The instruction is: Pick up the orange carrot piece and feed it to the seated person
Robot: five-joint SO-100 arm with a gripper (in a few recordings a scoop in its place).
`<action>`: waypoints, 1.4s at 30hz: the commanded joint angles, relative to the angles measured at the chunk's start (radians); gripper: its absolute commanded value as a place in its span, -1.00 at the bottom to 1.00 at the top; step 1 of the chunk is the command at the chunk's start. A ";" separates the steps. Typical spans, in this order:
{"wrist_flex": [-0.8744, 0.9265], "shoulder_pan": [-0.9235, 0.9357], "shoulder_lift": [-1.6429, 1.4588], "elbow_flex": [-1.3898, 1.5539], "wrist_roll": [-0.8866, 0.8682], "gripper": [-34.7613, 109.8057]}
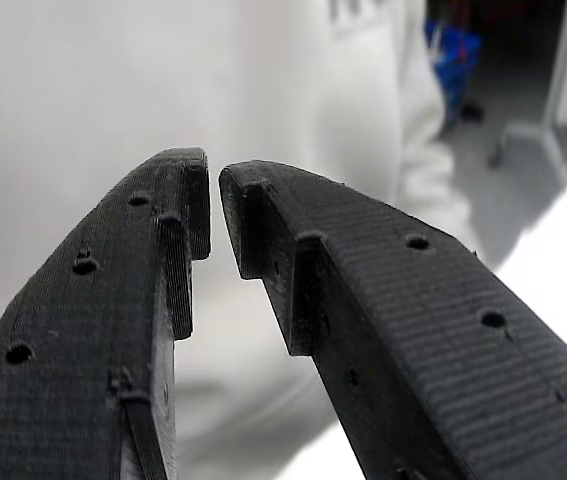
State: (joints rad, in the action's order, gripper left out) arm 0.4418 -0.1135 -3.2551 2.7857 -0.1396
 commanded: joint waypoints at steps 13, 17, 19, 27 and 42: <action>0.012 0.061 -0.021 0.264 -0.008 -0.55; 0.152 0.061 -0.021 0.262 -0.008 -0.55; 0.252 0.058 -0.021 0.259 -0.006 -0.55; 0.623 0.057 -0.026 0.167 -0.005 -0.55; 0.724 0.055 -0.026 0.155 0.212 -0.55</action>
State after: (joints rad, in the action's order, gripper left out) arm 1.1474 -0.0476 -3.2597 3.0127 0.0568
